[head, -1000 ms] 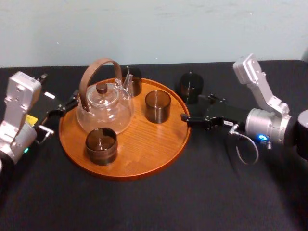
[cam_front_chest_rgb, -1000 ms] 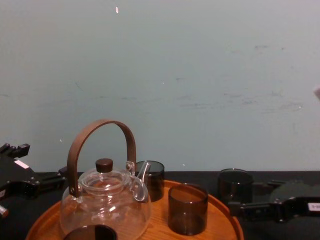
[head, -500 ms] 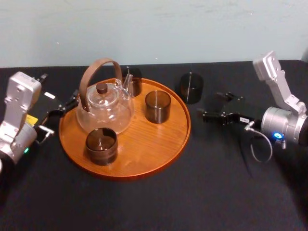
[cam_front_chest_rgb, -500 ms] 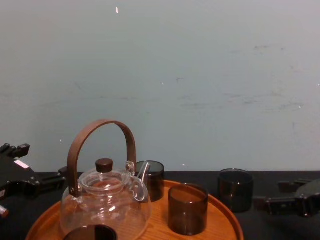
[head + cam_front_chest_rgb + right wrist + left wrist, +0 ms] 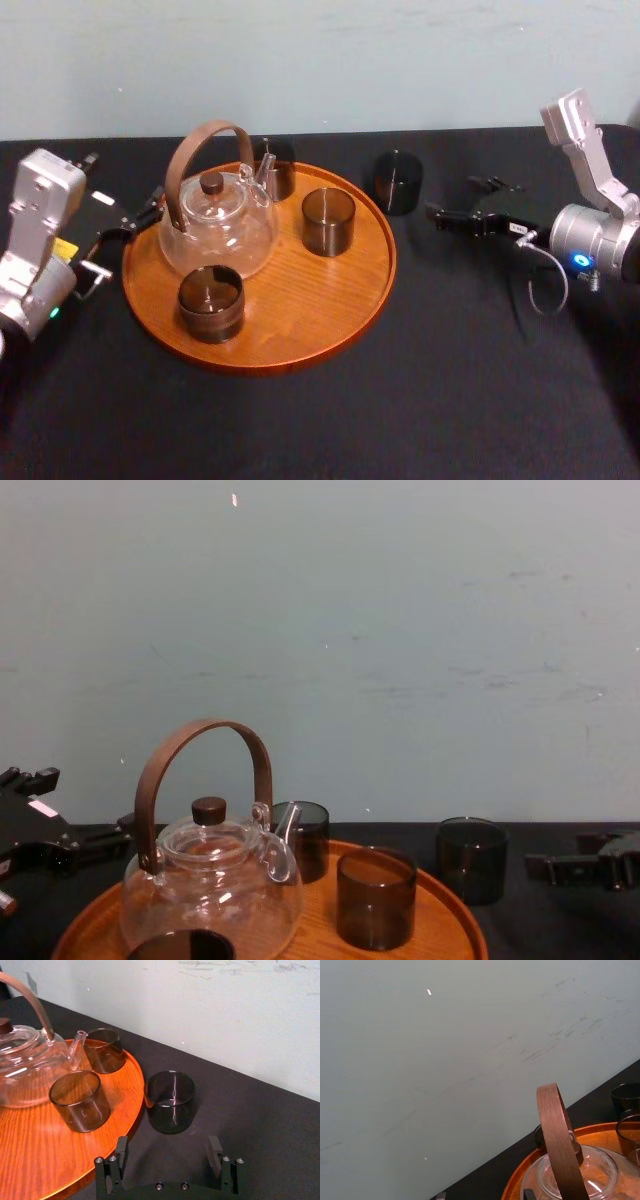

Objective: Pick up the glass from the table and place it on the tray.

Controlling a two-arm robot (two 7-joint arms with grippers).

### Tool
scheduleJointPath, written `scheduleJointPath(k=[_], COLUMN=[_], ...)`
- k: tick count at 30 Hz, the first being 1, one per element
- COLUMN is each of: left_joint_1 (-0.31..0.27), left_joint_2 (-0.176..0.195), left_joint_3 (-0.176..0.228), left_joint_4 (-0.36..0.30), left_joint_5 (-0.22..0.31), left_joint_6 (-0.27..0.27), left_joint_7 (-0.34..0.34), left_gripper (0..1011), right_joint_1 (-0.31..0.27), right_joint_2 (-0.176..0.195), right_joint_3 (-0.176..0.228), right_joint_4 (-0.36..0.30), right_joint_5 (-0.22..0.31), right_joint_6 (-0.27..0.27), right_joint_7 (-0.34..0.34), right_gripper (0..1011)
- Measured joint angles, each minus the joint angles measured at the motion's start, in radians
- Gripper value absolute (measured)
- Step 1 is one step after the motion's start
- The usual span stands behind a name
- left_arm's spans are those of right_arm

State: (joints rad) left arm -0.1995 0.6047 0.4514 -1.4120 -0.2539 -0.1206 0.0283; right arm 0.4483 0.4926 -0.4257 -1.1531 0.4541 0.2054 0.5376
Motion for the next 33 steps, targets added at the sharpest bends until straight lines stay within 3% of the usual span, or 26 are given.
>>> scheduleJointPath(k=[33], left_joint_1=[0.0], left_joint_2=[0.0], left_joint_3=[0.0], left_joint_4=[0.0], left_joint_5=[0.0], left_joint_6=[0.0], left_joint_7=[0.0], left_gripper=[1001], right_joint_1=[0.167], right_joint_2=[-0.123], right_joint_3=[-0.046], right_joint_4=[0.244], right_joint_5=[-0.078], right_joint_6=[-0.043], right_joint_7=[0.042], right_gripper=[1002])
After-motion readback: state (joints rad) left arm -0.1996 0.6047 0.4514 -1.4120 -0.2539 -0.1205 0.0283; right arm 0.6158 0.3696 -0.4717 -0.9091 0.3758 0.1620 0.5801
